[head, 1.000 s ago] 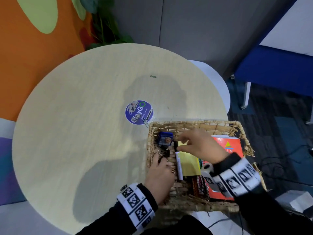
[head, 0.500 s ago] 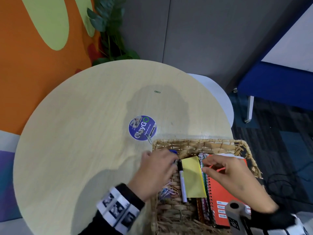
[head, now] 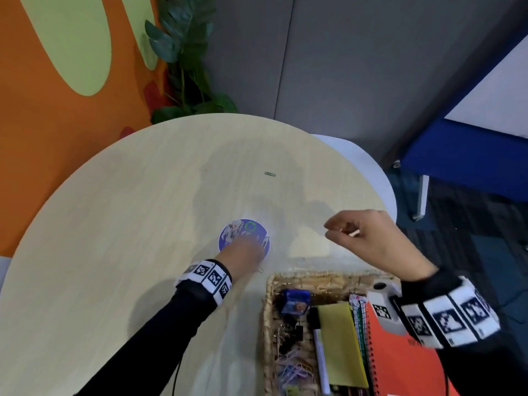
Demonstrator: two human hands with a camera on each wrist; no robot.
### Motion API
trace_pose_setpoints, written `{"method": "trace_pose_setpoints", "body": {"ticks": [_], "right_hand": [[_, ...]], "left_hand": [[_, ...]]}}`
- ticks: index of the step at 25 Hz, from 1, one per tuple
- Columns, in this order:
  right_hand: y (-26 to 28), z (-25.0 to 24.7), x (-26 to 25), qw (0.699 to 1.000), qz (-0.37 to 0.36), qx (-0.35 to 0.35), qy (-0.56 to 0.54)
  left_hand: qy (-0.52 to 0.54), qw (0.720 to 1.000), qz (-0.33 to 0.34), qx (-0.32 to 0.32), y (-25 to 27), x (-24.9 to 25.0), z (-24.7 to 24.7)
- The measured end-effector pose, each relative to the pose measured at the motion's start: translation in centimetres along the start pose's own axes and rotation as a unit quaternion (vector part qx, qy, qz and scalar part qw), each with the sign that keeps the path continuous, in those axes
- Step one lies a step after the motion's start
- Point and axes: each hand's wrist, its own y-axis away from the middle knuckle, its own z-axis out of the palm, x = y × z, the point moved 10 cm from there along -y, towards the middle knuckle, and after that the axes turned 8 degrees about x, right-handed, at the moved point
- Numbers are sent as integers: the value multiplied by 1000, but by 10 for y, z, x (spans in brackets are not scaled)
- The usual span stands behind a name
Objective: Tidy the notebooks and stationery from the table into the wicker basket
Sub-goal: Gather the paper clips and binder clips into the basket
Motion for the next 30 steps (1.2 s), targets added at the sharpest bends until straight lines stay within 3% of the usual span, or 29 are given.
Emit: {"method": "trace_pose_setpoints", "body": {"ticks": [3,8,10,13,16,19,25,30], "right_hand": [[-65,20,-11,998,-46,-16,39],[-188,98,19,996,-8,-35,79],[-221,129,34,993,17,-50,103],[-250,162,47,990,40,-56,124],[-267,176,54,992,50,-29,115],[-279,191,64,984,72,-74,144],[-250,185,63,981,32,-86,169],[-206,102,3,990,-23,-39,135]], "left_hand": [[-25,1000,13,-13,-9,-4,9],[17,1000,-10,-17,-8,-14,20],[106,993,-38,31,2,-16,8],[229,957,-78,160,31,-19,-32],[292,920,-117,236,69,-18,-62],[322,906,-134,240,98,-13,-64],[327,909,-152,208,129,8,-50],[311,926,-96,192,134,44,-54]]}}
